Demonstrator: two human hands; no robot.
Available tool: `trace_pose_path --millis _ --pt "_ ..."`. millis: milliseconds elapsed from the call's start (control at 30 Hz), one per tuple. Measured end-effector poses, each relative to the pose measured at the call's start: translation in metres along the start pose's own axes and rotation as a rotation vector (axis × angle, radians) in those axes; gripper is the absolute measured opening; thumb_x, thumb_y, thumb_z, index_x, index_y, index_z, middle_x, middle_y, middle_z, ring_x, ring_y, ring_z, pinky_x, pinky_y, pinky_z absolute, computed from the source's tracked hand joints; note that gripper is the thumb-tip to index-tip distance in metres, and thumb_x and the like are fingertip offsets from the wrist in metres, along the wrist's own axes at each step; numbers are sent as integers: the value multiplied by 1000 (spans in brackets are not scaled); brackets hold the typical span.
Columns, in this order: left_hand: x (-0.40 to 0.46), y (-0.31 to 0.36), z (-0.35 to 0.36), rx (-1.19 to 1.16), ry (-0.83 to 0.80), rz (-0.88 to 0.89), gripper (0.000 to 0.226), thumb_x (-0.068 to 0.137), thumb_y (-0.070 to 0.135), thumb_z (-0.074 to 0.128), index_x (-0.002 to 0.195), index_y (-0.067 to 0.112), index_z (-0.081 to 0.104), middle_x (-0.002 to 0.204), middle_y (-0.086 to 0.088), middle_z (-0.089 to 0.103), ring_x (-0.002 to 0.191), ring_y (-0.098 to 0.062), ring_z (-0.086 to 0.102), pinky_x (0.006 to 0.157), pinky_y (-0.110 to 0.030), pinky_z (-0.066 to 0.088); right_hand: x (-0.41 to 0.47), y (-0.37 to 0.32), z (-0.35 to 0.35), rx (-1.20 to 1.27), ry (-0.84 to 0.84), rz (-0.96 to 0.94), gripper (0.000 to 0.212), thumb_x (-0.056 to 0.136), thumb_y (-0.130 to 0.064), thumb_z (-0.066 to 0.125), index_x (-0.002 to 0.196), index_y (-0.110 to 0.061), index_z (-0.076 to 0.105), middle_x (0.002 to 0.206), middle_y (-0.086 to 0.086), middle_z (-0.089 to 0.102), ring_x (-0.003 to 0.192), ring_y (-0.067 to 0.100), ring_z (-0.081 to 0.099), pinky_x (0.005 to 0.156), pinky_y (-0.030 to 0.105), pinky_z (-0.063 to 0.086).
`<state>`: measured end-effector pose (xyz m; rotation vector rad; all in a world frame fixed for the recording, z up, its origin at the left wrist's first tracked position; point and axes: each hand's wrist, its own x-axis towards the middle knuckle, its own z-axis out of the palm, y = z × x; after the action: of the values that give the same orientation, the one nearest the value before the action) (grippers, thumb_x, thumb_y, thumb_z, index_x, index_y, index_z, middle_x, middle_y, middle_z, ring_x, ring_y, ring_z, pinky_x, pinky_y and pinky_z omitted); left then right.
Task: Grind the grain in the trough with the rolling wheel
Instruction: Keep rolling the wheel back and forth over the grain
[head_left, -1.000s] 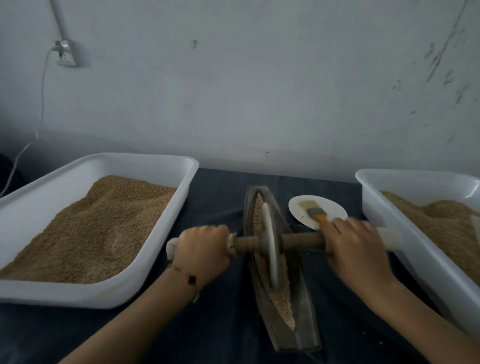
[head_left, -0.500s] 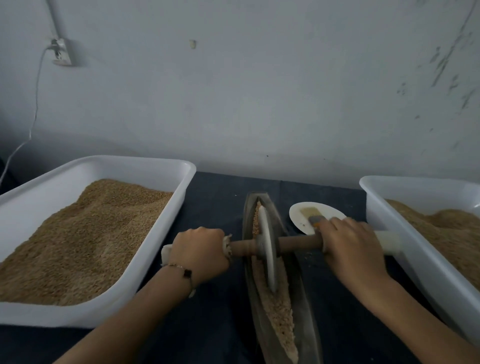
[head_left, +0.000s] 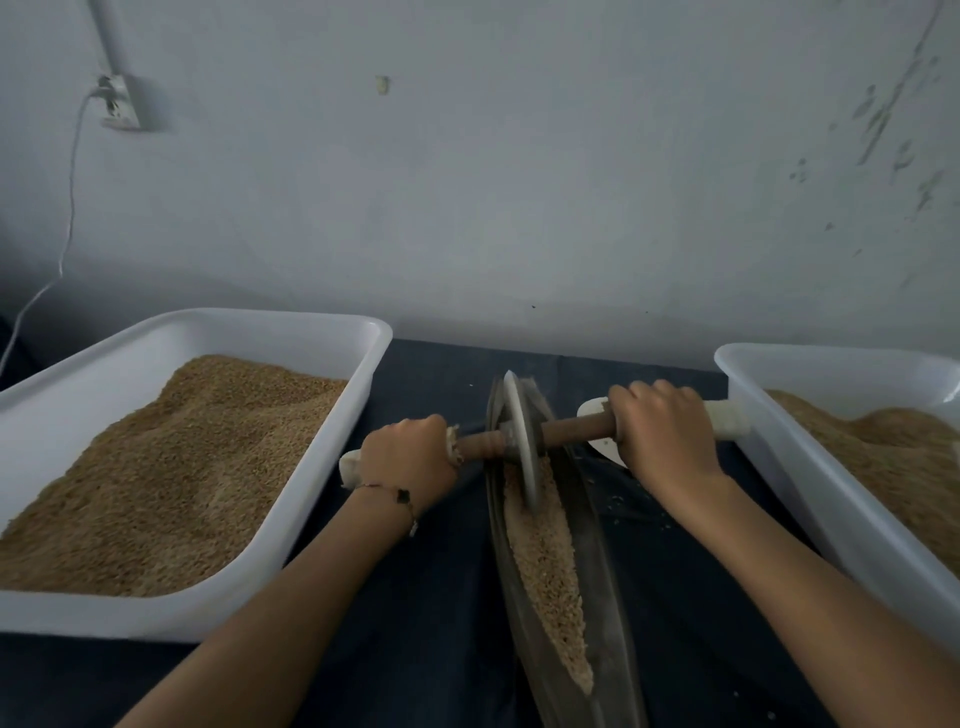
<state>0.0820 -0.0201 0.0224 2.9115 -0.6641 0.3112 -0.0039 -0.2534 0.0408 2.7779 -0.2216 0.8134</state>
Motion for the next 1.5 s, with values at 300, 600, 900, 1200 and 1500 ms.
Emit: trace_pose_path --millis 300,600,900,1200,1500 --pt "-85 7 -28 95 -34 104 24 88 45 48 75 32 32 66 12 41 58 -5 40 52 -23 28 -83 6 -59 44 -7 -85 38 42 -6 88 67 -18 61 58 -3 56 52 20 53 49 30 35" --pt "-94 10 -31 93 -57 55 19 87 44 44 76 31 34 65 11 41 57 -4 41 45 -21 21 -79 6 -55 75 52 -119 45 31 -4 90 60 -17 57 54 -3 55 48 20 52 46 29 32" --pt "-27 4 -10 37 -25 28 16 82 40 50 72 29 45 67 11 52 59 -5 50 51 -24 35 -24 12 -4 40 -90 -10 4 85 -27 60 83 -28 57 80 -7 64 76 16 57 66 30 39" --pt "19 4 -9 -13 -45 -32 19 85 35 50 69 25 53 69 8 58 63 -10 56 62 -26 50 17 11 13 8 -130 53 28 72 -15 64 76 -26 39 74 -8 54 67 15 35 64 30 25" --pt "-42 9 -20 54 -56 44 20 87 37 52 72 30 40 68 10 51 57 -5 47 49 -23 31 -49 5 -29 49 -36 -23 19 68 -12 79 82 -15 66 71 2 64 66 24 58 61 32 32"
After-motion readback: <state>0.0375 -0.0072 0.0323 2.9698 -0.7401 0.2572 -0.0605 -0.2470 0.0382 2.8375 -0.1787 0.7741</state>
